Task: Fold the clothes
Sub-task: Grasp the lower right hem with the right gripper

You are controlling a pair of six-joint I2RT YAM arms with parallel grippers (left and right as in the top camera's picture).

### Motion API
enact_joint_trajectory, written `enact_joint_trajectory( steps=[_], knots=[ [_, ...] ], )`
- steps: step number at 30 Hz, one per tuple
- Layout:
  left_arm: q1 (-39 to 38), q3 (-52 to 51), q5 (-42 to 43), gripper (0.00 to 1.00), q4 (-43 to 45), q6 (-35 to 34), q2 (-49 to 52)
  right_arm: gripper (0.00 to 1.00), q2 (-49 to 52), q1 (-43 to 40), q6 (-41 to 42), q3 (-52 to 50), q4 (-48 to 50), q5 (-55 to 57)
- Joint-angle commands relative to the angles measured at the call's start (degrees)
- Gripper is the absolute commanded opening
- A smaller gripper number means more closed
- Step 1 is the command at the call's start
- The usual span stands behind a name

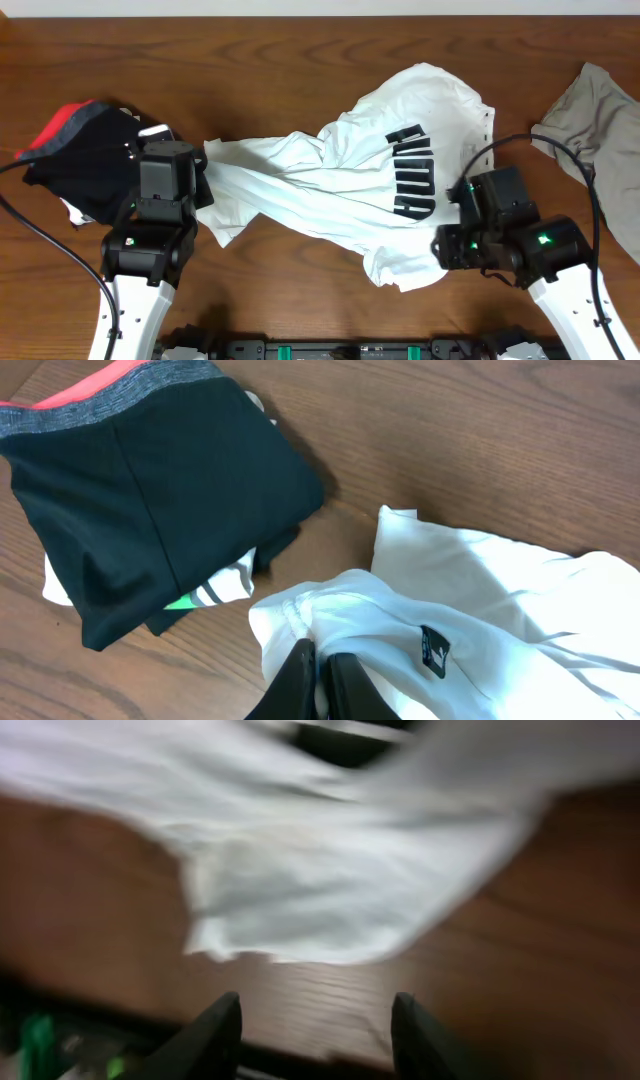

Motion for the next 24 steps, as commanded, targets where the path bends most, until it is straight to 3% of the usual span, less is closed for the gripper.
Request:
enact_joint_trajectory(
  steps=[1,5,14,24],
  knots=[
    [0.2,1.4,-0.3,0.08,0.0,-0.1,0.0,0.5,0.1,-0.5,13.7,-2.5,0.0,13.4],
    [0.2,1.4,-0.3,0.15,0.0,-0.1,0.0,0.49,0.5,-1.7,16.4,-6.9,4.5,13.3],
    [0.2,1.4,-0.3,0.16,0.0,-0.1,0.0,0.46,7.8,-5.3,15.1,-13.7,20.0,9.2],
    [0.2,1.4,1.8,0.16,-0.7,-0.3,0.0,0.48,18.0,-5.4,17.5,-13.8,22.4,14.1]
  ],
)
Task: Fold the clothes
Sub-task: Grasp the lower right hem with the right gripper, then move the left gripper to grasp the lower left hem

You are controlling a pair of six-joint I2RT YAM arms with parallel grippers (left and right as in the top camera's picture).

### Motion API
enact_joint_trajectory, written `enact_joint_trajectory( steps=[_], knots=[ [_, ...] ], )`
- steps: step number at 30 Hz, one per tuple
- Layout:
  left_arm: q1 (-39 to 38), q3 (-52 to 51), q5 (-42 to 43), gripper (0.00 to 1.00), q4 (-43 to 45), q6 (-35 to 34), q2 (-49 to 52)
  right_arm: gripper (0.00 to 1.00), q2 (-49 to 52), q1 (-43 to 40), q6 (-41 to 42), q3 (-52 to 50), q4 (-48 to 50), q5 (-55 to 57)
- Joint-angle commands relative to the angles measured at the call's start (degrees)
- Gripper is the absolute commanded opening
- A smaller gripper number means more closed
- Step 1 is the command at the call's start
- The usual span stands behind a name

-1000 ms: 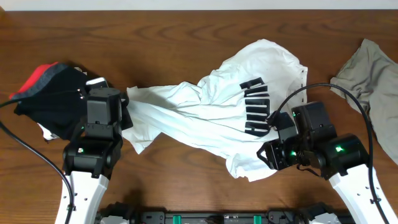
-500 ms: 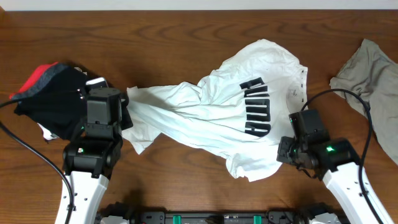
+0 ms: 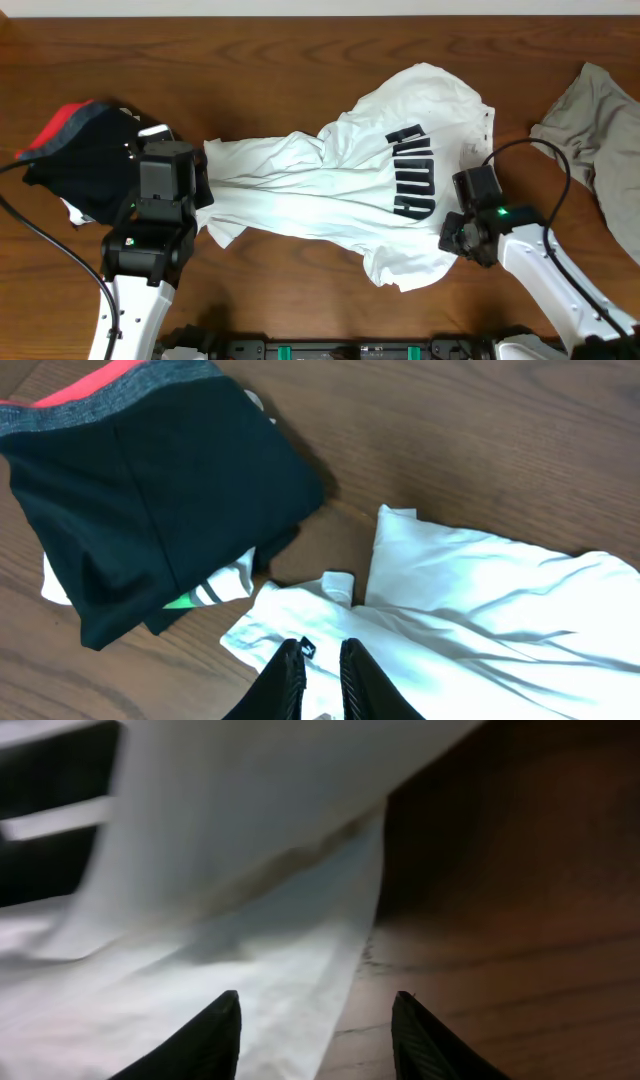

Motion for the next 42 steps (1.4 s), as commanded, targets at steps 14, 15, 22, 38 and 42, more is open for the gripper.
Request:
enact_joint_trajectory(
  steps=[14,15,22,38,42],
  knots=[
    [0.2,1.0,3.1,0.22,-2.8,-0.2,1.2,0.37,11.5,-0.4,1.9,-1.0,6.8,1.8],
    [0.2,1.0,3.1,0.24,-3.0,-0.2,1.6,0.27,12.2,-0.4,1.9,-1.0,7.0,1.8],
    [0.2,1.0,3.1,0.29,-4.7,-0.2,4.5,0.01,14.4,-1.9,4.6,-1.0,6.5,6.7],
    [0.2,0.8,17.6,0.3,-9.3,-0.2,5.6,0.01,14.4,-24.1,-7.8,-1.0,8.5,5.2],
    [0.2,-0.4,21.6,0.31,-13.4,-3.3,7.1,0.01,14.4,-24.1,-8.9,-1.0,9.2,5.2]
  ],
)
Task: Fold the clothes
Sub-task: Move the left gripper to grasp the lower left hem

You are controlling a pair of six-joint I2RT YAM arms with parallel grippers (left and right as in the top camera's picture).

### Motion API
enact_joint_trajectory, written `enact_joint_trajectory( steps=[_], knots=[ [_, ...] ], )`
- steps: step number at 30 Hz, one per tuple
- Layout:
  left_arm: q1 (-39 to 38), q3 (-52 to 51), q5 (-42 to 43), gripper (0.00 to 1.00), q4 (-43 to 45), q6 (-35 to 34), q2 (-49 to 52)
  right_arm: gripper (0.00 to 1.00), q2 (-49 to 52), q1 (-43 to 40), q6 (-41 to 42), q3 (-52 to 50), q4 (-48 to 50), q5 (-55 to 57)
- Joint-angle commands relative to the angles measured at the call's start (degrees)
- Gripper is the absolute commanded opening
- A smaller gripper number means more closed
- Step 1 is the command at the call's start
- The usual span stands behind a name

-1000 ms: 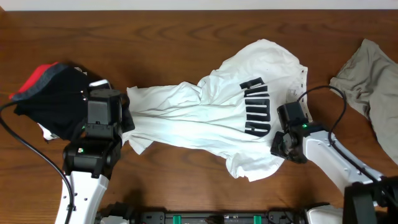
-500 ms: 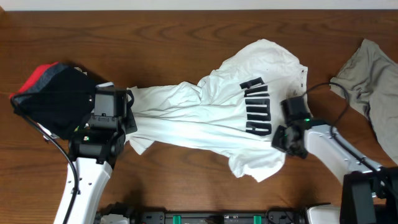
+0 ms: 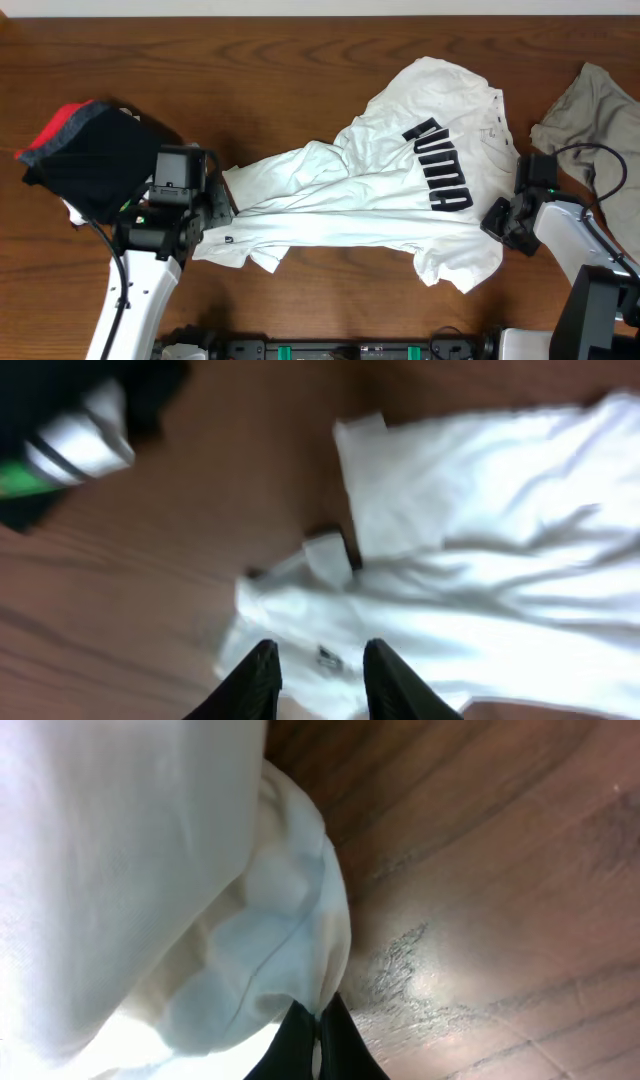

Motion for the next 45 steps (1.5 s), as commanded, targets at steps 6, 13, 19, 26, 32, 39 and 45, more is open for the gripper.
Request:
enact_joint_trajectory(
  steps=[6,13,19,26,32,39,45],
  knots=[
    [0.2,-1.1,12.1,0.31,-7.4,-9.3,5.9,0.01,3.1,-1.1,-3.9,-2.8,1.5,2.8],
    [0.2,-1.1,8.0,0.31,-7.9,-13.3,11.6,0.01,3.1,-1.1,-5.0,-2.8,1.7,2.0],
    [0.2,-1.1,2.2,0.31,-7.0,-15.5,16.7,0.01,3.1,-1.1,-5.6,-2.8,1.8,1.9],
    [0.2,-1.1,4.8,0.32,-4.1,-15.5,21.8,0.01,3.1,-1.1,-5.8,-2.8,1.8,1.9],
    [0.2,-1.1,7.7,0.41,-2.0,-16.6,24.8,0.01,3.1,-1.1,-5.8,-2.8,1.8,1.8],
    [0.2,-1.1,8.0,0.48,-2.1,-17.0,27.0,0.01,3.1,-1.1,-5.8,-2.8,1.8,1.8],
    [0.2,-2.2,9.9,0.5,-2.0,-17.0,27.1,0.01,3.1,-1.1,-6.0,-2.8,1.8,1.8]
  ],
)
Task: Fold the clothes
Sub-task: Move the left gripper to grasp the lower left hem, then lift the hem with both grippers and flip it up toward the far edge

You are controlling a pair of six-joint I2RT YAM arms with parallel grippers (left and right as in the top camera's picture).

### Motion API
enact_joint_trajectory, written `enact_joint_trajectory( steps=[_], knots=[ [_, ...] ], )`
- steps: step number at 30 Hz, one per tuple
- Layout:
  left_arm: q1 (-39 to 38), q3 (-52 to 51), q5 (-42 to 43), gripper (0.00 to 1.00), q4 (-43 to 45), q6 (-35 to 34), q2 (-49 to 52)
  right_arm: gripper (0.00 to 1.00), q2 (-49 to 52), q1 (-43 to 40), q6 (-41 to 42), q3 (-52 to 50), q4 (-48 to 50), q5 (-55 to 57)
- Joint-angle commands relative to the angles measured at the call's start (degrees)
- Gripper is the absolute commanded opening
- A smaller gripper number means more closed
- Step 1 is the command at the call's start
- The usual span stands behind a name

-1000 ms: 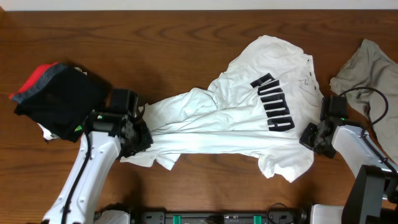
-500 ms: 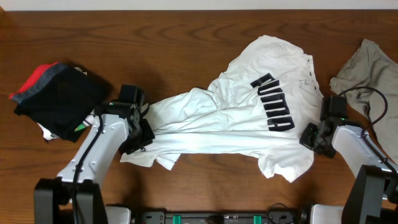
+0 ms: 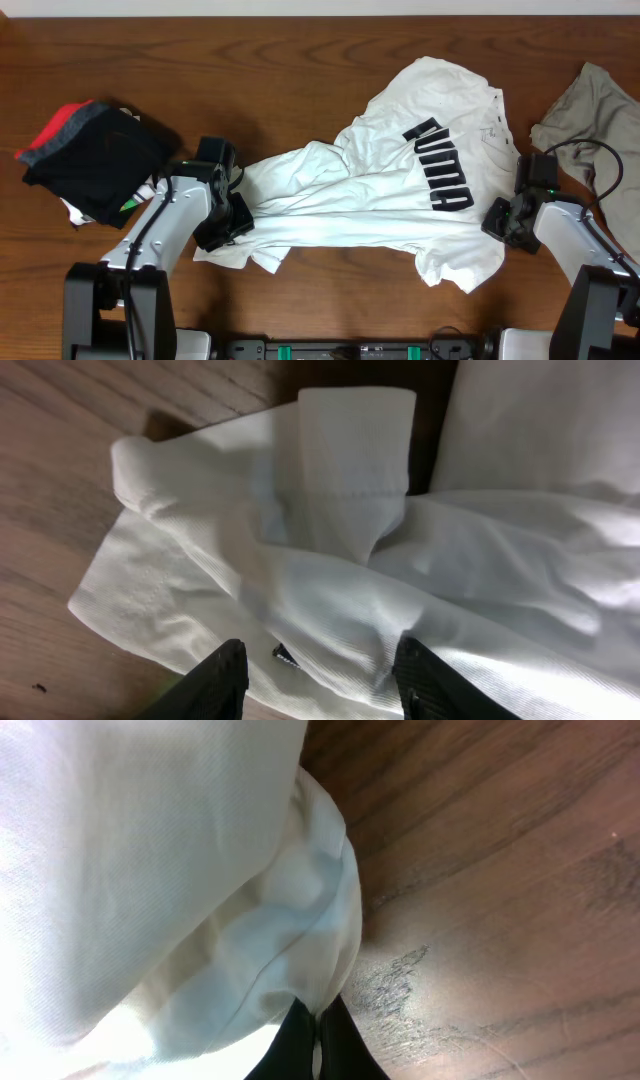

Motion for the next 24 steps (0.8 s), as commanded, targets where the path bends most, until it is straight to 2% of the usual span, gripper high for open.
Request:
enact_joint_trajectory(
  steps=[1,4,5,12,16,18,19,24],
  knots=[
    [0.2,-1.7,1.0,0.5,0.1,-0.5,0.5,0.01,3.1,-1.1,-1.0,-2.7,0.6,1.4],
    [0.2,-2.2,1.0,0.48,0.4,-0.5,0.5,0.01,3.1,-1.1,-0.9,-2.7,0.6,1.4],
    [0.2,-2.4,1.0,0.43,0.5,-0.5,0.5,0.01,3.1,-1.1,-1.0,-2.7,0.6,1.4],
    [0.2,-3.2,1.1,0.42,0.9,-0.5,0.5,0.01,3.1,-1.1,-1.0,-2.7,0.6,1.4],
    [0.2,-3.2,1.0,0.3,1.4,-0.5,0.5,0.01,3.1,-1.1,-0.9,-2.7,0.6,1.3],
    [0.2,-3.2,1.0,0.1,1.9,-0.5,0.5,0.01,3.1,-1.1,-0.9,-2.7,0.5,1.4],
    [0.2,-3.2,1.0,0.06,2.0,-0.5,0.5,0.01,3.1,-1.1,-0.9,-2.7,0.5,1.4],
    [0.2,-3.0,0.3,0.06,2.2,1.4,0.0,0.01,3.1,-1.1,-0.9,-2.7,0.6,1.4]
  ],
)
